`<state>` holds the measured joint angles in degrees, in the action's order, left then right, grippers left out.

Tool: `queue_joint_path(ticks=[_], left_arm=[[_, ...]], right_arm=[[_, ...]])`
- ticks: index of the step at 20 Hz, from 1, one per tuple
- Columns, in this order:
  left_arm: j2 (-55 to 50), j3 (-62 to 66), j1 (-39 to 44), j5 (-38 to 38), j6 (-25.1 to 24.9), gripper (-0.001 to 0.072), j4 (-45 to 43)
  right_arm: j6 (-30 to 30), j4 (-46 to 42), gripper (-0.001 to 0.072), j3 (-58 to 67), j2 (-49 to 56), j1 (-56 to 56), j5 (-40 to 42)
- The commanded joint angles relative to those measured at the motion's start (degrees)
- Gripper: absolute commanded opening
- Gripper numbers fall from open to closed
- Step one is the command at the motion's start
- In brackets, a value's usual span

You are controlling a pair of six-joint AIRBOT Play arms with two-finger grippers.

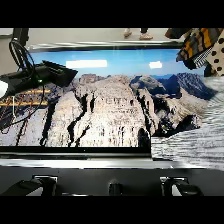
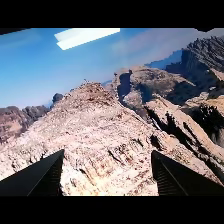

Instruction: Fold the clothes and pants, and hang the long-sleeved shirts on hangers.

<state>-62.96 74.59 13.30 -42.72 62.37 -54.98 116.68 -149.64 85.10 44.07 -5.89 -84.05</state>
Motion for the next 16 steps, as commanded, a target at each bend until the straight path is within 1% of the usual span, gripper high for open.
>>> queue_joint_path(ticks=[1, 6, 7, 9, 11, 13, 16], left_arm=[[-0.1, 0.0, 0.0, -1.2, -0.2, 0.0614, 0.0], [-0.1, 0.0, 0.0, -1.4, -0.2, 0.0614, 0.0], [-0.1, 0.0, 0.0, -1.4, -0.2, 0.0614, 0.0], [-0.1, 0.0, 0.0, -1.4, -0.1, 0.0614, 0.0], [-0.1, 0.0, 0.0, -1.4, -0.1, 0.0614, 0.0], [-0.1, 0.0, 0.0, -1.4, -0.1, 0.0614, 0.0], [-0.1, 0.0, 0.0, -1.4, -0.1, 0.0614, 0.0]], right_arm=[[2.7, -4.3, 0.0027, 6.0, 6.9, 0.0, 3.6], [2.7, -7.0, 0.0027, 14.3, 14.3, -0.1, 6.7], [2.7, -6.6, 0.0027, 15.1, 15.1, -1.7, 7.5], [2.9, -2.0, 0.0027, 16.9, 16.5, -8.5, 8.2], [2.9, 3.7, 0.0027, 18.3, 16.5, -16.4, 11.0], [3.0, 5.6, 0.0027, 19.8, 16.5, -21.7, 12.3], [4.5, 6.7, 0.0026, 21.6, 16.6, -26.1, 14.7]])
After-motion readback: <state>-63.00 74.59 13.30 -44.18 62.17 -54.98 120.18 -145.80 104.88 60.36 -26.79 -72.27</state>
